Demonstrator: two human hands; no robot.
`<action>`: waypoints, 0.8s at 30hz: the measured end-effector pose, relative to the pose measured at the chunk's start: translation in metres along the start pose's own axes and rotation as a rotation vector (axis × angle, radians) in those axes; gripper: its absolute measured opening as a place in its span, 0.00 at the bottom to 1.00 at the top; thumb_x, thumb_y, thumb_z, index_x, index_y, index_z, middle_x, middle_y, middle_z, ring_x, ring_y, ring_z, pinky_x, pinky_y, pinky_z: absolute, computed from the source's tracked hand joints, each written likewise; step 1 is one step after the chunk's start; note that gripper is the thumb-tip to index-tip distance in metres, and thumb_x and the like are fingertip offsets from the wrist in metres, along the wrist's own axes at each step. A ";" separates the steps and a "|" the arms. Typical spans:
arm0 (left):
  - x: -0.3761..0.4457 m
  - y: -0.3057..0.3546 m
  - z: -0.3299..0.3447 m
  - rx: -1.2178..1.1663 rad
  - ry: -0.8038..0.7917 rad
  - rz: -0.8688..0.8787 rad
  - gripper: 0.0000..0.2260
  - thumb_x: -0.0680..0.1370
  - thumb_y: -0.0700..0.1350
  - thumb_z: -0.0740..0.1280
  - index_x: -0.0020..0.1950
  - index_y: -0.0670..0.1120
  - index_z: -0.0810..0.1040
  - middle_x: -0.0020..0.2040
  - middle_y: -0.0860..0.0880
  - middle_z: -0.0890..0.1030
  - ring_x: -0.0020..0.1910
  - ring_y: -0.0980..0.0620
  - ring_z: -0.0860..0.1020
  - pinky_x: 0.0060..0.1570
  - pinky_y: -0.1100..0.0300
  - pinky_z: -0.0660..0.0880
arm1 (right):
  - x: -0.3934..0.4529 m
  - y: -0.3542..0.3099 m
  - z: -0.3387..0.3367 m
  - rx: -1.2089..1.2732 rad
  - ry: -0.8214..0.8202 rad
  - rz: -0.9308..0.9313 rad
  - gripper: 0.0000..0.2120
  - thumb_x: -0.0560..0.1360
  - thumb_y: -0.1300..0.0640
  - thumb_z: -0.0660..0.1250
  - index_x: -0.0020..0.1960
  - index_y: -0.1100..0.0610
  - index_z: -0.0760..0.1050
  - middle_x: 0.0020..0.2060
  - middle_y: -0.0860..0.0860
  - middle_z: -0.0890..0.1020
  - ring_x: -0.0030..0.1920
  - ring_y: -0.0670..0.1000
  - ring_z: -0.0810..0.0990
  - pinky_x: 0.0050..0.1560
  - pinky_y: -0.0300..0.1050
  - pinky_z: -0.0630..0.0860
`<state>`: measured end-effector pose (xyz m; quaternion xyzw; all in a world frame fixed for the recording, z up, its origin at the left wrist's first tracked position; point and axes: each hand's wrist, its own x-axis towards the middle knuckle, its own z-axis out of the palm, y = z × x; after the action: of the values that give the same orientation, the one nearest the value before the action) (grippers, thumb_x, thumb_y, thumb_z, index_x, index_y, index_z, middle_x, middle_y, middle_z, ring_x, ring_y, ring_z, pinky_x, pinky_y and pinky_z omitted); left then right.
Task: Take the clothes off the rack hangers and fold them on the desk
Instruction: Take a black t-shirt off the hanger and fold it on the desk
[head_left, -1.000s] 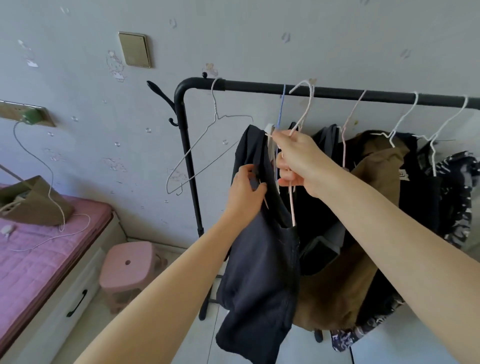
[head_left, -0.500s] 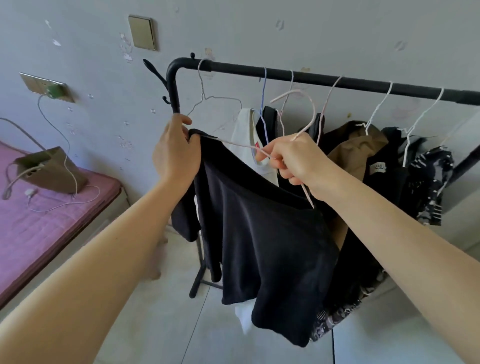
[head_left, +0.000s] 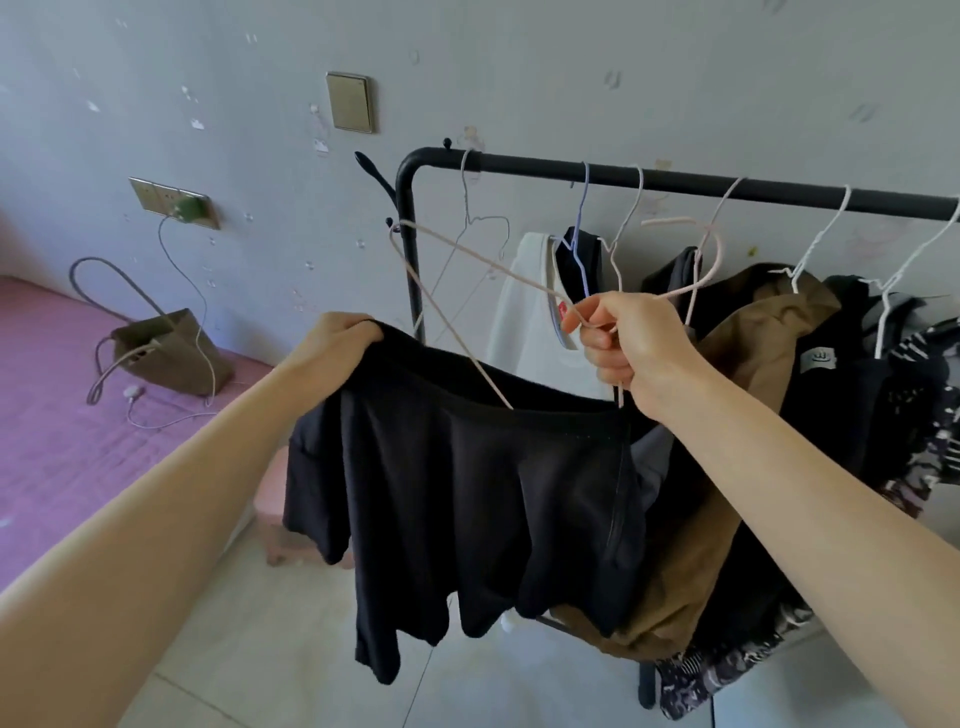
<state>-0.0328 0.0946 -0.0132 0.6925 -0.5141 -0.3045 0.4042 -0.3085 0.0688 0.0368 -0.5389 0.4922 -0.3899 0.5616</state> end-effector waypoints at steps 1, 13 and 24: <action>-0.003 0.002 0.004 0.003 -0.034 -0.004 0.10 0.77 0.39 0.62 0.44 0.36 0.81 0.40 0.44 0.81 0.41 0.49 0.77 0.48 0.56 0.74 | 0.002 -0.003 0.005 0.042 -0.008 0.001 0.15 0.72 0.67 0.50 0.37 0.61 0.74 0.23 0.50 0.64 0.21 0.45 0.54 0.21 0.34 0.50; 0.002 -0.003 -0.010 0.047 0.011 0.012 0.12 0.76 0.42 0.64 0.44 0.32 0.76 0.36 0.44 0.72 0.36 0.52 0.71 0.39 0.58 0.67 | 0.042 -0.043 0.038 0.135 0.111 0.076 0.07 0.76 0.62 0.56 0.45 0.61 0.72 0.27 0.49 0.66 0.20 0.43 0.59 0.19 0.34 0.55; 0.033 -0.017 -0.074 0.030 0.220 -0.031 0.11 0.79 0.43 0.60 0.47 0.37 0.79 0.44 0.35 0.79 0.43 0.44 0.76 0.45 0.53 0.71 | 0.151 -0.050 0.058 0.055 0.259 0.120 0.09 0.74 0.71 0.53 0.43 0.62 0.70 0.35 0.57 0.72 0.28 0.47 0.66 0.25 0.37 0.66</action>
<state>0.0465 0.0833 0.0077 0.7357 -0.4605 -0.2251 0.4427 -0.2154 -0.0704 0.0621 -0.4379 0.5810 -0.4351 0.5304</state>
